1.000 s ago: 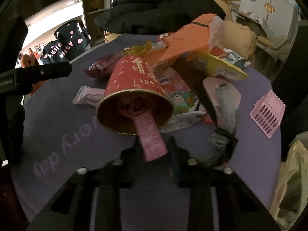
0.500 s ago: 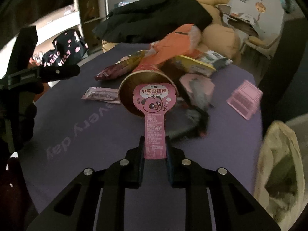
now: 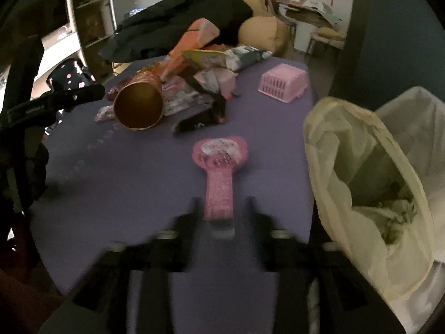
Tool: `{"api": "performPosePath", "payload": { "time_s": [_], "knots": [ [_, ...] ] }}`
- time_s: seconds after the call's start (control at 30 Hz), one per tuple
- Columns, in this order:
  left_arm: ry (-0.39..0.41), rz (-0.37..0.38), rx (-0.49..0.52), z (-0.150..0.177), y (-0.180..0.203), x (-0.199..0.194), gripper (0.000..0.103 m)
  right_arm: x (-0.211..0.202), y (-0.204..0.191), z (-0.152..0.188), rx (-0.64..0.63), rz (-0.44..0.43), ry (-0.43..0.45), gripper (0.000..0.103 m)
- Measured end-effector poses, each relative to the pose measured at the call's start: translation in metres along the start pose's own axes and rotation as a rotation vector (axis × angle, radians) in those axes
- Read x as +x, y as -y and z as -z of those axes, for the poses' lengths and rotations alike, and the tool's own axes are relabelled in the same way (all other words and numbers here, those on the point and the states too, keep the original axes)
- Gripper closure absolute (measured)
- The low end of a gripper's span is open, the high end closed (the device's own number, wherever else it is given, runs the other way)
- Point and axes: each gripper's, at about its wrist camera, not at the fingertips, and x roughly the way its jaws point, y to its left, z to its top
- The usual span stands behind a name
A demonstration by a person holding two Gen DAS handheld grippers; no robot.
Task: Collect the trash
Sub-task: 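Lift the pink card with the right gripper while the left gripper reaches the red cup, then carry the red cup with the left gripper and drop it into the trash bag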
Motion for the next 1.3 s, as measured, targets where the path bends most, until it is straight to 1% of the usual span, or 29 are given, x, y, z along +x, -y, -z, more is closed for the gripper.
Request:
{"api": "performPosePath", "payload": {
  "time_s": [0.07,0.13,0.23,0.3,0.37,0.43,0.5,0.57,0.7,0.8,0.9,0.93,1.0,1.03,1.13,1.17,1.2,1.23,1.27,1.3],
  "knots": [
    [-0.012,0.005,0.008,0.001,0.005,0.003,0.011,-0.001,0.004,0.001,0.026,-0.049,0.013,0.049],
    [-0.009,-0.008,0.008,0.002,0.005,0.004,0.011,-0.002,0.005,-0.001,0.035,-0.063,0.018,0.049],
    [-0.018,-0.021,-0.022,0.003,0.000,0.005,0.011,0.002,0.004,-0.009,0.008,-0.041,0.010,0.049],
    [-0.014,-0.028,-0.038,0.003,-0.005,0.004,0.011,0.010,-0.001,-0.019,-0.047,-0.010,-0.008,0.049],
    [-0.006,-0.037,-0.041,0.003,-0.006,0.001,0.011,0.020,-0.002,-0.027,-0.069,0.007,-0.021,0.049],
    [-0.002,-0.044,-0.043,0.004,-0.007,-0.002,0.011,0.029,0.000,-0.034,-0.076,0.006,-0.033,0.049],
    [-0.010,-0.035,-0.053,0.005,-0.010,-0.003,0.013,0.041,0.002,-0.041,-0.071,-0.025,-0.054,0.050],
    [-0.021,-0.017,-0.061,0.006,-0.011,-0.003,0.018,0.046,0.006,-0.045,-0.057,-0.045,-0.058,0.056],
    [-0.020,-0.002,-0.049,0.008,-0.005,-0.002,0.022,0.035,0.012,-0.050,-0.022,-0.057,-0.004,0.056],
    [-0.016,-0.012,-0.026,0.005,0.007,0.002,0.022,0.017,0.021,-0.053,0.006,-0.042,0.058,0.056],
    [-0.024,-0.045,0.010,0.000,0.020,0.012,0.022,0.000,0.025,-0.053,0.006,-0.010,0.100,0.056],
    [-0.032,-0.062,0.022,-0.002,0.025,0.018,0.025,-0.003,0.026,-0.053,0.008,-0.006,0.108,0.056],
    [-0.042,-0.095,0.030,-0.003,0.030,0.026,0.035,-0.008,0.028,-0.050,0.013,0.007,0.120,0.057],
    [-0.047,-0.109,0.026,-0.004,0.031,0.029,0.037,-0.009,0.030,-0.050,0.015,0.016,0.122,0.057],
    [-0.057,-0.113,0.000,-0.008,0.029,0.034,0.045,-0.009,0.033,-0.046,0.012,0.035,0.125,0.056],
    [-0.056,-0.114,-0.004,-0.009,0.028,0.035,0.051,-0.009,0.033,-0.043,0.011,0.038,0.127,0.056],
    [-0.055,-0.118,-0.006,-0.010,0.027,0.036,0.062,-0.009,0.034,-0.042,0.012,0.039,0.129,0.056],
    [-0.054,-0.121,-0.011,-0.012,0.026,0.037,0.069,-0.010,0.035,-0.042,0.017,0.036,0.133,0.056],
    [-0.058,-0.120,-0.025,-0.015,0.023,0.037,0.079,-0.013,0.036,-0.041,0.025,0.032,0.142,0.056],
    [-0.058,-0.119,-0.035,-0.015,0.021,0.037,0.086,-0.015,0.037,-0.041,0.029,0.031,0.151,0.056]
  ]
}}
